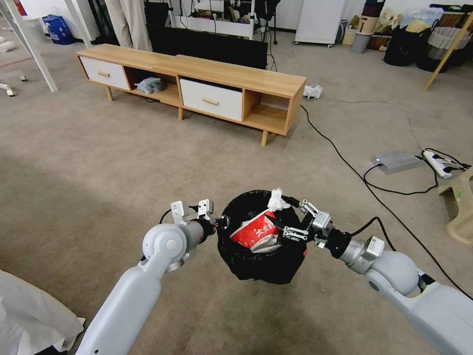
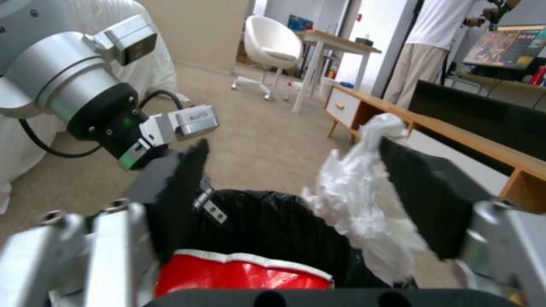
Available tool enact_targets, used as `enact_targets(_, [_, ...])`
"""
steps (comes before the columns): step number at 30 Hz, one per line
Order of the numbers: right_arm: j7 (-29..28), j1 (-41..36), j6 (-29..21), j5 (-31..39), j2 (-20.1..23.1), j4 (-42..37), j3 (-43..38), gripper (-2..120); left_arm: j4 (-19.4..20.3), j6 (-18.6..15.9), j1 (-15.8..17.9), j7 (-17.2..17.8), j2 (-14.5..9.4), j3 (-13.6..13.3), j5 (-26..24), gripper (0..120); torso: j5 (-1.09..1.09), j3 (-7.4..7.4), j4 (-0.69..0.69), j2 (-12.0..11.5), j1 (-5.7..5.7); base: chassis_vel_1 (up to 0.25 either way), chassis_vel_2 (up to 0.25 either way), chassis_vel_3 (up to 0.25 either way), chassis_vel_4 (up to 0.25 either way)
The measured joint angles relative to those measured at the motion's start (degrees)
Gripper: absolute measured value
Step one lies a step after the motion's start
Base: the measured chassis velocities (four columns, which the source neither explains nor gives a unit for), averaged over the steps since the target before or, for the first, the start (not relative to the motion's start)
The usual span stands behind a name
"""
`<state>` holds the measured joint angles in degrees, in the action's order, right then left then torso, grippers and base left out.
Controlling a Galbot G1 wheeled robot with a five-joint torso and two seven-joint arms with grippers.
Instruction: Pick up the trash bin and place the garbage on the floor into it.
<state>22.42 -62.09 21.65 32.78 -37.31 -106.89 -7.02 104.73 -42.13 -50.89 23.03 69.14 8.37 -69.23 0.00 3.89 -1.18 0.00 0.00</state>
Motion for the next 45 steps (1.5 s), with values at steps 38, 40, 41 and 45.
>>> enact_targets(38, [-2.0, -0.3, -1.0, -0.3, 1.9, -0.7, -1.3, 100, -13.2, 1.3, 9.7, -5.1, 11.5, -5.4, 5.2, 0, 0.02, 0.0, -0.01, 0.0, 0.0, 0.0, 0.0, 0.0, 0.0])
enact_targets(40, [-2.0, -0.6, -1.0, -0.3, 1.9, -0.7, -1.6, 100, -13.9, 1.3, 10.4, -5.2, 12.4, -5.9, 5.4, 0, 0.01, 0.0, -0.02, 0.0, 0.0, 0.0, 0.0, 0.0, 0.0])
enact_targets(41, [-2.0, -0.9, -0.9, -0.3, 2.2, -0.8, -2.0, 100, -14.6, 1.3, 11.1, -5.4, 13.0, -6.3, 5.6, 0, 0.02, 0.0, -0.01, 0.0, 0.0, 0.0, 0.0, 0.0, 0.0])
enact_targets(45, [-1.9, -1.4, -0.7, -0.2, 3.0, -0.9, -2.7, 100, -15.1, 1.4, 11.7, -5.5, 13.3, -6.5, 5.8, 0, 0.01, 0.0, 0.0, 0.0, 0.0, 0.0, 0.0, 0.0, 0.0])
